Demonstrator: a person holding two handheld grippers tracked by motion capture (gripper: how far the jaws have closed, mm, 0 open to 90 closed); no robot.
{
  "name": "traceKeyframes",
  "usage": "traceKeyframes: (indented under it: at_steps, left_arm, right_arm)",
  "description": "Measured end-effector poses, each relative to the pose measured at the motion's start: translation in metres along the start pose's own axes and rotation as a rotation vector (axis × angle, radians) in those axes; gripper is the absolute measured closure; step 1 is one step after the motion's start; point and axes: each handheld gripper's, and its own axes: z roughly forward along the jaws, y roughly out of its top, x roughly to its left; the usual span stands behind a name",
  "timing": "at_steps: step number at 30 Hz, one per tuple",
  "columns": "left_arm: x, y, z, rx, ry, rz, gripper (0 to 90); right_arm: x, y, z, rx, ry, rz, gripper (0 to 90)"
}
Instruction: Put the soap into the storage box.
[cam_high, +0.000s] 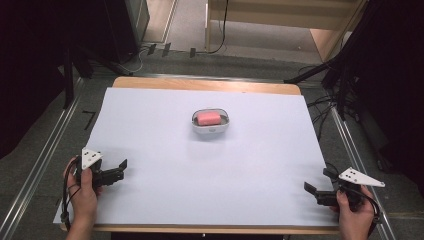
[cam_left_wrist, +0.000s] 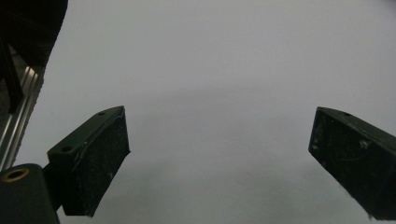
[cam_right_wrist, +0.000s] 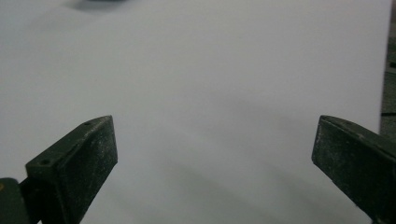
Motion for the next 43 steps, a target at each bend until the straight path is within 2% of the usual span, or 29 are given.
traceKeyframes:
  at_steps: [2,5,7,10,11,15,19,21,24,26,30,33,36,41,43]
  left_arm:
    - [0.0,0.0,0.0,0.003,0.0,0.0,5.5]
    - [0.0,0.0,0.001,0.005,0.001,-0.002,5.5]
    - [0.0,0.0,0.001,0.007,0.005,0.002,5.5]
    - [-0.001,0.0,0.001,0.013,0.01,0.006,5.5]
    - [-0.001,0.0,0.001,0.013,0.009,0.008,5.5]
    - [-0.001,0.0,0.001,0.014,0.013,0.007,5.5]
    - [-0.002,0.0,0.002,0.015,0.019,0.013,5.5]
    - [-0.002,0.0,0.002,0.013,0.023,0.016,5.5]
    - [-0.002,0.0,0.001,0.006,0.026,0.012,5.5]
    - [-0.002,0.0,0.001,0.005,0.029,0.007,5.5]
    - [-0.002,-0.002,-0.003,-0.036,0.033,0.001,5.6]
    - [-0.002,-0.002,-0.002,-0.026,0.034,0.002,5.6]
    - [-0.002,-0.002,-0.002,-0.025,0.032,0.003,5.6]
    - [-0.002,-0.001,-0.002,-0.025,0.026,0.002,5.6]
    - [-0.001,-0.001,-0.002,-0.024,0.024,0.004,5.7]
  right_arm:
    - [0.001,-0.001,0.0,-0.004,-0.002,-0.005,1.4]
    - [0.005,-0.002,0.002,0.006,-0.047,-0.035,2.7]
    - [0.005,-0.002,0.002,0.011,-0.056,-0.024,4.3]
    - [0.004,-0.003,0.0,-0.015,-0.05,-0.015,17.0]
    - [0.004,-0.004,0.0,-0.017,-0.04,-0.015,13.5]
    - [0.002,-0.004,-0.001,-0.021,-0.023,-0.001,15.1]
    - [-0.004,-0.007,-0.007,-0.084,-0.005,0.048,13.1]
    - [-0.004,-0.007,-0.007,-0.086,-0.022,0.051,10.4]
    - [-0.002,-0.005,-0.003,-0.044,-0.048,0.045,1.3]
    - [0.0,-0.004,-0.001,-0.024,-0.07,0.035,0.8]
    - [0.005,-0.005,-0.001,-0.034,-0.136,0.012,0.6]
    - [0.006,-0.005,-0.001,-0.032,-0.161,0.008,0.6]
    - [0.004,-0.004,0.0,-0.022,-0.143,0.021,0.0]
    - [0.004,-0.004,0.0,-0.028,-0.14,0.024,0.0]
    - [0.004,-0.003,0.001,-0.009,-0.139,0.02,0.0]
